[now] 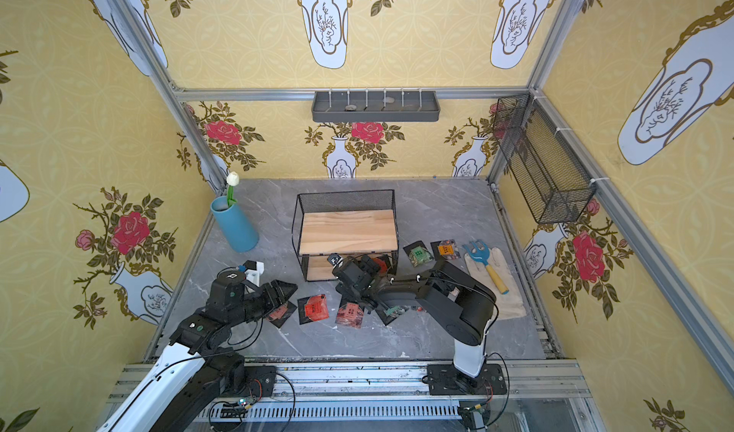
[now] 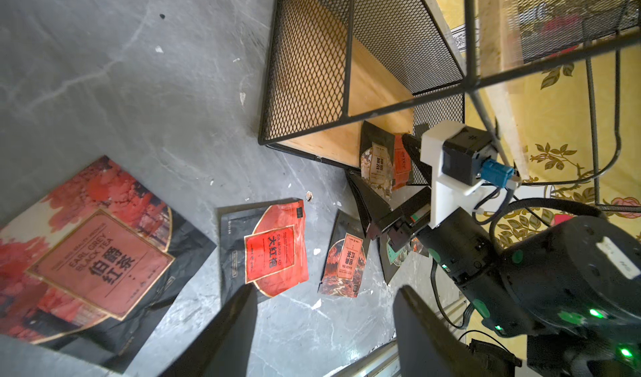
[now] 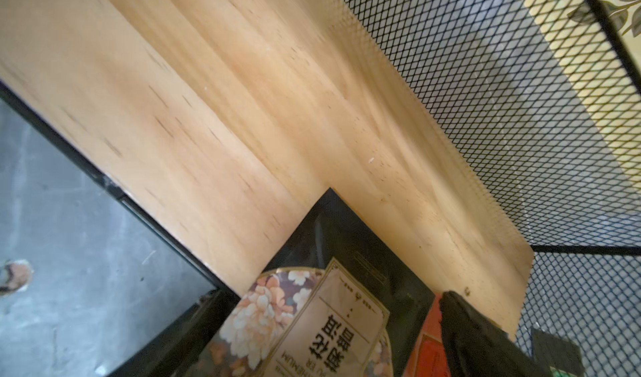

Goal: Remove the tea bags from the shelf
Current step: Adjust the shelf at the center of the board.

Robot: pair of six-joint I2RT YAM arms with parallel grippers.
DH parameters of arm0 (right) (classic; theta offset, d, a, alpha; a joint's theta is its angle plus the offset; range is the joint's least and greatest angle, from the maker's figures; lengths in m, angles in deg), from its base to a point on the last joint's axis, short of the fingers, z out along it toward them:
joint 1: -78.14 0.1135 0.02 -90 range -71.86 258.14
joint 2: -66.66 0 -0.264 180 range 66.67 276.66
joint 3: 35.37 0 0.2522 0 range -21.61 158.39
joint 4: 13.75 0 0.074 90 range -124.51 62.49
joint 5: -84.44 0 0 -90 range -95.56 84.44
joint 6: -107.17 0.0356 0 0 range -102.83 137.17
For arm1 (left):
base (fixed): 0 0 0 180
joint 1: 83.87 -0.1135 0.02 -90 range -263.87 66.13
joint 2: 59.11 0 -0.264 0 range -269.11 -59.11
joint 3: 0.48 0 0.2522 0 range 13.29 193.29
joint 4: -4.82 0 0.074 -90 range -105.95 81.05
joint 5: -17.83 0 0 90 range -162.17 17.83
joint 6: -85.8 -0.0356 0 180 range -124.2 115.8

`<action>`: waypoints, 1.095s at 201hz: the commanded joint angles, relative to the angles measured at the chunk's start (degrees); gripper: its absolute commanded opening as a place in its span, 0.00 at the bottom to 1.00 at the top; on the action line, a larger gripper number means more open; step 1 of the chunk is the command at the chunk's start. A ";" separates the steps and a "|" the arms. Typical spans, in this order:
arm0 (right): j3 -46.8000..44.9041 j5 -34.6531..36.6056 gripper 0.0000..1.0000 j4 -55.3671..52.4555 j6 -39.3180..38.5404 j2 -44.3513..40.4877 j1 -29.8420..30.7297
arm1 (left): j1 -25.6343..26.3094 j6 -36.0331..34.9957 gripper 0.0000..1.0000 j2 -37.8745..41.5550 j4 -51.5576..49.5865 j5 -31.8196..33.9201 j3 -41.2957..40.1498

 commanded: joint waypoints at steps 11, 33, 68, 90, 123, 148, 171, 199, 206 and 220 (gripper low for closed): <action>-1.82 -0.80 0.97 3.04 -3.65 -1.36 0.34 | 0.04 -0.36 0.70 0.17 0.01 0.51 -0.06; -3.43 -2.50 0.97 3.67 -5.33 -3.09 0.21 | -0.01 -0.27 0.70 -0.38 0.38 0.22 -0.02; -3.82 -2.74 0.98 3.01 -7.24 -3.23 0.05 | -0.01 -0.02 0.70 -0.39 0.64 0.14 -0.10; -2.61 -4.63 0.98 0.85 -5.67 -3.22 -0.55 | 0.00 -0.09 0.70 -0.62 0.86 -0.13 -0.13; -1.65 -4.01 0.98 0.53 -5.05 -3.13 -0.56 | -0.01 -1.20 0.68 -3.33 5.17 -1.76 -1.06; -1.19 -2.62 0.98 0.27 -4.16 -2.88 -0.54 | -0.04 -2.58 0.65 -7.66 10.95 -2.73 -1.12; -1.32 -2.24 0.98 0.79 -3.17 -2.91 -0.53 | 0.01 -5.07 0.65 -13.76 14.62 -2.34 0.29; -1.87 -1.69 0.98 1.37 -2.58 -3.07 -0.59 | -0.01 -7.45 0.62 -21.10 17.37 -0.86 2.88; -2.16 -1.69 0.98 1.70 -2.58 -3.34 -0.59 | -0.03 -7.89 0.61 -22.66 17.97 -0.28 3.45; -2.41 -1.70 0.98 1.86 -2.81 -3.80 -0.60 | -0.01 -8.82 0.56 -25.33 19.07 0.55 4.60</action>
